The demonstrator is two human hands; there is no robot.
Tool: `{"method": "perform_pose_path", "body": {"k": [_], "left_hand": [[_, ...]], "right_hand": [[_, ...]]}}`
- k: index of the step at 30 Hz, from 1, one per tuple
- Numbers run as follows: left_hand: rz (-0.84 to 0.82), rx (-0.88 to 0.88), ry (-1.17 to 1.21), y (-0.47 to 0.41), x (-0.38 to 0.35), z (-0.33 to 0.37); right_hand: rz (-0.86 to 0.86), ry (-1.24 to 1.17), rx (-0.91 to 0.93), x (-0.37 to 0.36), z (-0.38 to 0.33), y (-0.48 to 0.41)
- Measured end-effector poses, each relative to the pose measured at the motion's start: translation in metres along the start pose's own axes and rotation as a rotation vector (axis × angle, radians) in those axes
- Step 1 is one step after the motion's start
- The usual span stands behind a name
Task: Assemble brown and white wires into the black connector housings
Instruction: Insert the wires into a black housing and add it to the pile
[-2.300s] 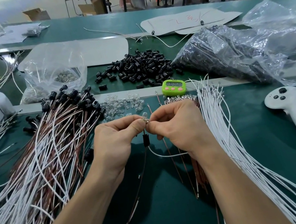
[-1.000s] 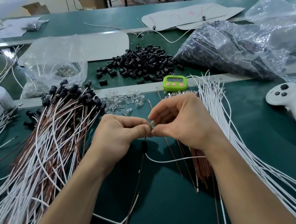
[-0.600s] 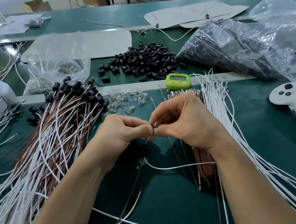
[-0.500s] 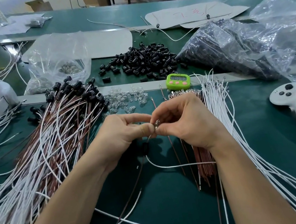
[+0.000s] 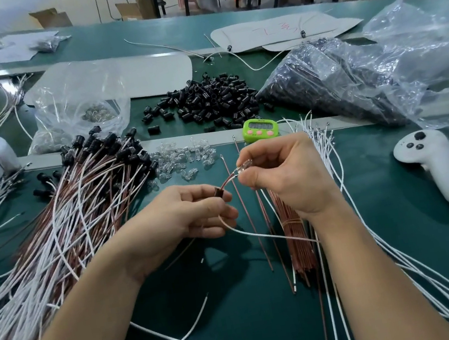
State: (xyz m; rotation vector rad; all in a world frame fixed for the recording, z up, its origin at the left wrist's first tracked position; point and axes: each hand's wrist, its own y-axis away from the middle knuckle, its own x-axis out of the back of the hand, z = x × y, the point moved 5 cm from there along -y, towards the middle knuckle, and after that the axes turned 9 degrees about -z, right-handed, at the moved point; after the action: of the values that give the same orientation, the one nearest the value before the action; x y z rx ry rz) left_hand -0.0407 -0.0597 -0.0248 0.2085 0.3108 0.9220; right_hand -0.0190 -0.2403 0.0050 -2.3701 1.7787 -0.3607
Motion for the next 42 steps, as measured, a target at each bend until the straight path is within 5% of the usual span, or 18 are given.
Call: {"method": "perform_pose_path", "body": {"k": [9, 19, 34, 42], "left_hand": [[0.068, -0.176, 0.103, -0.002, 0.0, 0.008], [-0.08, -0.223, 0.137, 0.002, -0.007, 0.015], [-0.073, -0.15, 0.328, -0.004, -0.013, 0.005], [0.087, -0.102, 0.116, -0.006, -0.009, 0.002]], "right_hand": [[-0.046, 0.049, -0.046, -0.002, -0.018, -0.009], [-0.122, 0.015, -0.063, -0.006, -0.031, -0.008], [-0.222, 0.152, -0.109, -0.011, -0.024, -0.01], [-0.157, 0.107, -0.145, -0.005, -0.015, -0.002]]}}
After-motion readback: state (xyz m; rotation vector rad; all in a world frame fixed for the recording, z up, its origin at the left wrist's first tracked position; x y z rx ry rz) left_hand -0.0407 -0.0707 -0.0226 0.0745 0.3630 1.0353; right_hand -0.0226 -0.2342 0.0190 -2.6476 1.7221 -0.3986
